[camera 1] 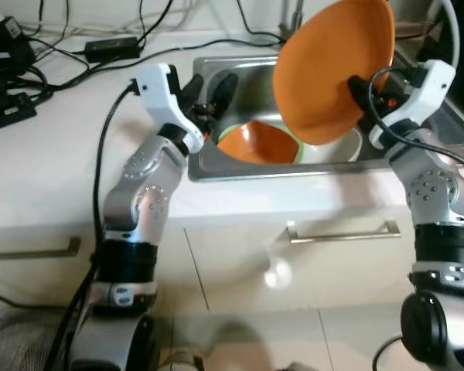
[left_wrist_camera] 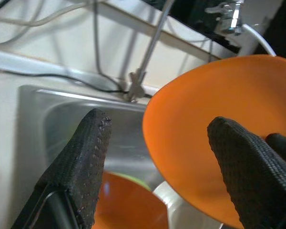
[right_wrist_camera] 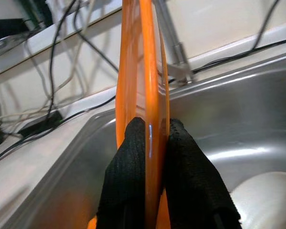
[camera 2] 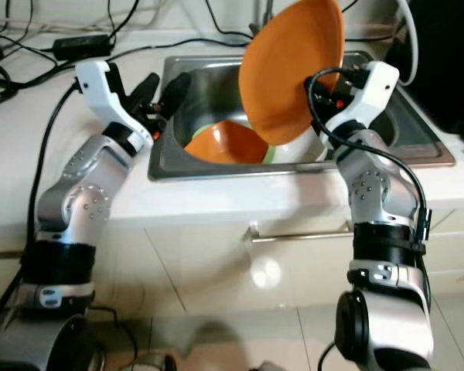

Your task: Kitchen organization

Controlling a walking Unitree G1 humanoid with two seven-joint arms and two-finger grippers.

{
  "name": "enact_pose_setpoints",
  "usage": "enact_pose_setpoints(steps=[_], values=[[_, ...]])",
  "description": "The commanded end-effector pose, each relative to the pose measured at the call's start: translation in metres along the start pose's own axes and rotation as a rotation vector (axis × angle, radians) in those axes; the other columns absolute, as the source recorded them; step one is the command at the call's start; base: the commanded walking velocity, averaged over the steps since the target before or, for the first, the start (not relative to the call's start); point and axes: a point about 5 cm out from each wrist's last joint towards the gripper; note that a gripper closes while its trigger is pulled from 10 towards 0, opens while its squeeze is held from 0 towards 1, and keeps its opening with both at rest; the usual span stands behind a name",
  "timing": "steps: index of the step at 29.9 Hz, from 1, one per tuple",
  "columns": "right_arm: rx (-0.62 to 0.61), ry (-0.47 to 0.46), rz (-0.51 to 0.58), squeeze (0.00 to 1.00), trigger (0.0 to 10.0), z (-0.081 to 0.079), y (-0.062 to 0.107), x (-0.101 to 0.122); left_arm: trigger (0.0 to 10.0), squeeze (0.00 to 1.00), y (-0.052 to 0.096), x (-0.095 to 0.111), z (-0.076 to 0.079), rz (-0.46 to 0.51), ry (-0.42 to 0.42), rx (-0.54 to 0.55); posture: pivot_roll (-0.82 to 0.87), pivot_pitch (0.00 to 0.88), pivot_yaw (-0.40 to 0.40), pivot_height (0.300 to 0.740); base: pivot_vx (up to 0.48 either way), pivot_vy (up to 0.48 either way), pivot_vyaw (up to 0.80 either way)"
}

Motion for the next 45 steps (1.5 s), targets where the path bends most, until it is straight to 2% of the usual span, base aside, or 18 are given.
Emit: enact_pose_setpoints(steps=[1,5,23,45], values=[[0.037,0.006,0.037,0.00,0.0,-0.0061,-0.0009,0.0083,10.0,0.00,0.0011,0.0026,-0.0042,0.006,-0.011,0.020,0.02,0.074,0.018,0.740,0.304,0.244,0.00],[0.038,0.008,0.034,0.00,0.0,-0.0061,-0.0010,0.0080,10.0,0.00,0.0015,0.0045,-0.0041,0.015,-0.017,0.018,0.02,0.074,0.018,0.740,0.388,0.279,0.00],[0.041,0.006,0.033,0.00,0.0,-0.0064,-0.0012,0.0082,10.0,0.00,0.0023,0.0030,-0.0029,0.006,-0.007,0.021,0.02,0.081,0.017,0.740,0.412,0.000,0.00],[0.034,-0.012,0.007,0.00,0.0,-0.0026,-0.0014,0.0089,10.0,0.00,0.0019,0.0053,-0.0057,0.020,0.027,0.030,0.02,0.079,0.018,0.740,0.000,0.000,0.00]])
Point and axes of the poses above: a point about 5 cm out from each wrist's last joint towards the gripper, its own y axis pointing back from the gripper into the wrist, its own x axis along the axis of the wrist's last joint, z = x × y, and after that the axes turned 7 degrees about -y, right-handed
